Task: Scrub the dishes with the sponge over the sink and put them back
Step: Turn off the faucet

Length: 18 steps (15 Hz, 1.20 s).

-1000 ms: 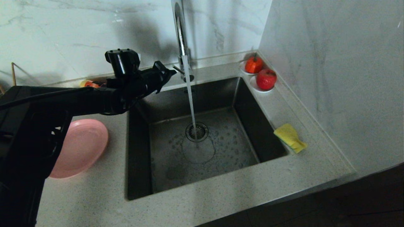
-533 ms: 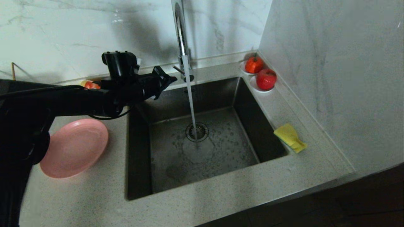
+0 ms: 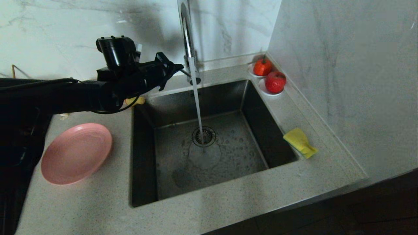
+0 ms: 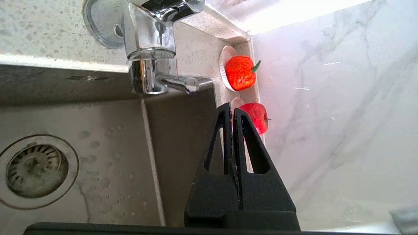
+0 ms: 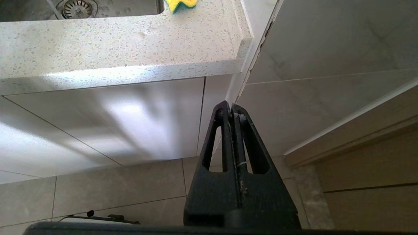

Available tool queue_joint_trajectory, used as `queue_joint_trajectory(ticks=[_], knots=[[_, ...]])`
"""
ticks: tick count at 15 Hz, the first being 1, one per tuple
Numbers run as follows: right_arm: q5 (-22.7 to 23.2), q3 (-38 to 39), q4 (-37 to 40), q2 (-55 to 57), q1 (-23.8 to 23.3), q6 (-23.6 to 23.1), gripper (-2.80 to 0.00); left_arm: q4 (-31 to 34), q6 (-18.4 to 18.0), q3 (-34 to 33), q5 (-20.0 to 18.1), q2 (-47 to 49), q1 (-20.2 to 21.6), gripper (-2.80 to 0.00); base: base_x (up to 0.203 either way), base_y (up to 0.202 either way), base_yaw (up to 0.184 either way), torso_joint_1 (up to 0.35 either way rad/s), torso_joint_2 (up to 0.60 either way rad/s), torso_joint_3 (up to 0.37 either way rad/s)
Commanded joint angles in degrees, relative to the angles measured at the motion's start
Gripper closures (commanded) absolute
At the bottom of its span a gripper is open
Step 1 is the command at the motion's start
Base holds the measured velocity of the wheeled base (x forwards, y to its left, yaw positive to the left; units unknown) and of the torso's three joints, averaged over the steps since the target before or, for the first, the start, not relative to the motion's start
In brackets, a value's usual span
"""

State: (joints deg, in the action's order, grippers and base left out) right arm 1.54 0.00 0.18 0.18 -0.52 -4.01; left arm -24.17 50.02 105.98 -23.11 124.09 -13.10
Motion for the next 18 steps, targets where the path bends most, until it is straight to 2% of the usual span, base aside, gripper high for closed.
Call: queue_joint_trajectory(ticks=[1,9,11,18], knots=[[0.05,0.0,-0.01,0.08,0.0,-0.03,0.0,-0.08,0.33,1.01,-0.17,1.97,-0.09,0.0,0.0,0.0,0.0,0.0,0.0,0.0],[0.05,0.0,-0.01,0.08,0.0,-0.03,0.0,1.41,1.32,2.48,-0.18,3.44,-0.97,0.0,0.0,0.0,0.0,0.0,0.0,0.0],[0.05,0.0,-0.01,0.08,0.0,-0.03,0.0,0.63,3.16,2.52,-0.08,2.82,-0.89,0.0,0.0,0.0,0.0,0.0,0.0,0.0],[0.05,0.0,-0.01,0.08,0.0,-0.03,0.0,0.53,3.16,4.68,1.74,6.42,-0.88,0.0,0.0,0.0,0.0,0.0,0.0,0.0]])
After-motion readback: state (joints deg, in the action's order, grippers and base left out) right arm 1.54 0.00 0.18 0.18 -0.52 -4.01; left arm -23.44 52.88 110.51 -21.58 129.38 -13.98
